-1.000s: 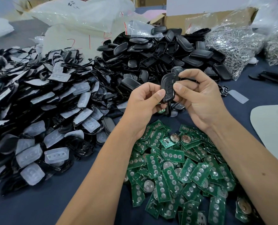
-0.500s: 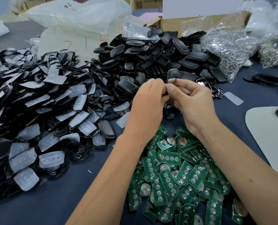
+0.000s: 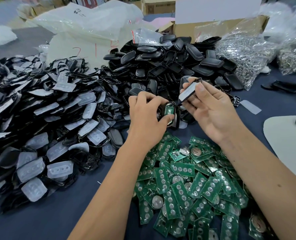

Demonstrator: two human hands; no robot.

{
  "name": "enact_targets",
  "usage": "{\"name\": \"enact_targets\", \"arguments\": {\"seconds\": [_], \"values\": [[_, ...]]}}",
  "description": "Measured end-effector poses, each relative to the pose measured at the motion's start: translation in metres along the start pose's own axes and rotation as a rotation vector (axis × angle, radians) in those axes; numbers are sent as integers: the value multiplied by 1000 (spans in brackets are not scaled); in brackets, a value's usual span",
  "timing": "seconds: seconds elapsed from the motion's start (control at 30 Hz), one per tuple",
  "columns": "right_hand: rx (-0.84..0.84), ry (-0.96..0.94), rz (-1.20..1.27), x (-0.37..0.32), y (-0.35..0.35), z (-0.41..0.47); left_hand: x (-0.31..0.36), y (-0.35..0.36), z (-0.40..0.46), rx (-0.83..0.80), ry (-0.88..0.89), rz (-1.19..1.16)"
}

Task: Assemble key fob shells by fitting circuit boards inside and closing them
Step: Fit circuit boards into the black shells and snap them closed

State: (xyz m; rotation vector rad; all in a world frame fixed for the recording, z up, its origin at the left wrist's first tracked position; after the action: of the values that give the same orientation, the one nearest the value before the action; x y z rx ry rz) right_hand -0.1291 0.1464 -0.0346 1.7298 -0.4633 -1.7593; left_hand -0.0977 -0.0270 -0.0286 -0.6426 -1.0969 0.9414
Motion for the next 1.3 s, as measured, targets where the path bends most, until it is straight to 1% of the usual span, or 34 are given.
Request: {"name": "enact_targets", "arguments": {"seconds": [0.07, 0.2, 0.3, 0.33, 0.47, 0.57, 0.73, 1.07, 1.2, 1.3], "values": [[5, 12, -7, 1, 0, 0, -2, -3, 0, 9, -67, -162], [-10, 27, -30, 2, 1, -1, -8, -13, 3, 115, -213, -456], [-37, 60, -69, 5, 4, -2, -13, -4, 1, 14, -409, -892], [-43, 70, -78, 5, 5, -2, -15, -1, 0, -4, -465, -973], [-66, 94, -101, 6, 9, -3, -22, 4, -1, -31, -593, -1064], [-63, 97, -108, 8, 11, -5, -22, 5, -1, -36, -632, -1098], [-58, 99, -123, 9, 13, -7, -21, 6, -1, -44, -603, -1063], [13, 77, -142, 9, 10, -4, -21, 8, 0, -35, -554, -1042], [45, 55, -190, 9, 6, -3, -20, 8, -1, -72, -519, -1044], [66, 37, -235, 9, 6, -3, -19, 5, -2, -69, -498, -1030]]}}
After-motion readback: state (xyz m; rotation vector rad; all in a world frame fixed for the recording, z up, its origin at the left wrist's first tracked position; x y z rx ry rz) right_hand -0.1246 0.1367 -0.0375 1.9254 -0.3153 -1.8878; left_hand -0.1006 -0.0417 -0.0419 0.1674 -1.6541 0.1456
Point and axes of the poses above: each hand's wrist, its own z-axis towards the middle knuckle, its own y-axis out of the palm, x = y × z, the point moved 5 cm from there along z, towards the middle knuckle, and after that the axes turned 8 degrees about z, right-handed, at the moved point
